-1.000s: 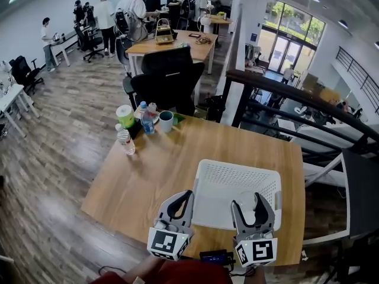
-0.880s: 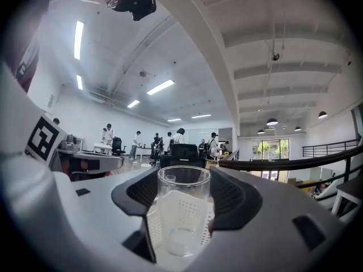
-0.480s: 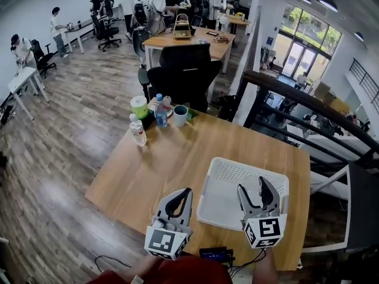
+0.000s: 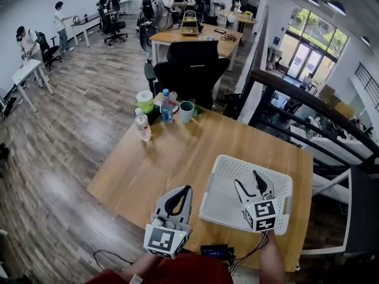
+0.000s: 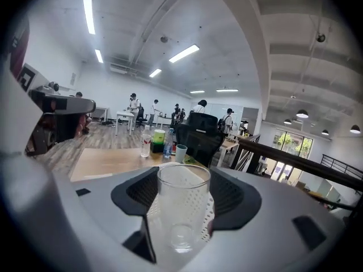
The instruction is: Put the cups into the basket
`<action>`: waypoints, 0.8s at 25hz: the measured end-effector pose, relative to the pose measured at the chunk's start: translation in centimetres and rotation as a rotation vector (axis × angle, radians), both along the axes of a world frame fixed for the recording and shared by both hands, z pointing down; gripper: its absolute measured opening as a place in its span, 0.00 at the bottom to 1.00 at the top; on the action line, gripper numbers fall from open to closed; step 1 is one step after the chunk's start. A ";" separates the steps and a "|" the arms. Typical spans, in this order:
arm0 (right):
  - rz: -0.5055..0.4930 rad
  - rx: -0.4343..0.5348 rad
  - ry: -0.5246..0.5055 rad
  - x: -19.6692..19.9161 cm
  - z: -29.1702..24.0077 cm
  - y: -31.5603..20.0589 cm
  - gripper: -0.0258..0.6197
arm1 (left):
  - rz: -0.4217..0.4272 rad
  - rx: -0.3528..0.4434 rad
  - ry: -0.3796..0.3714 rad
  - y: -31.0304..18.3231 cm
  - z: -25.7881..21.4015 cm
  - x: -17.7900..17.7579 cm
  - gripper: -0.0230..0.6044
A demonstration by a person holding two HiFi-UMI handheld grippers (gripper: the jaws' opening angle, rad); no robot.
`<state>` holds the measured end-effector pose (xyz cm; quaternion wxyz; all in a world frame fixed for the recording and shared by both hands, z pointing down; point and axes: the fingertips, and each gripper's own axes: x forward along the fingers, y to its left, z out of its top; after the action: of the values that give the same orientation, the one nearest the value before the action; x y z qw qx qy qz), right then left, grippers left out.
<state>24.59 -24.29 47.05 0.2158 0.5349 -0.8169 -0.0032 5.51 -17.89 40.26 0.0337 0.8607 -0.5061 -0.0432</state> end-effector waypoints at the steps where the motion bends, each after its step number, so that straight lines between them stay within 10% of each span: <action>1: -0.010 -0.017 0.009 -0.1 0.5 -0.2 0.47 | -0.002 -0.002 0.000 0.0 0.1 -0.1 0.05; 20: -0.170 -0.305 0.210 -1.7 11.1 -2.3 0.47 | 0.005 -0.013 -0.001 0.7 1.0 0.2 0.05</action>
<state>22.85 -26.58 58.13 0.3773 0.4217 -0.8232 0.0465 5.71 -17.19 41.31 0.0389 0.8617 -0.5044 -0.0393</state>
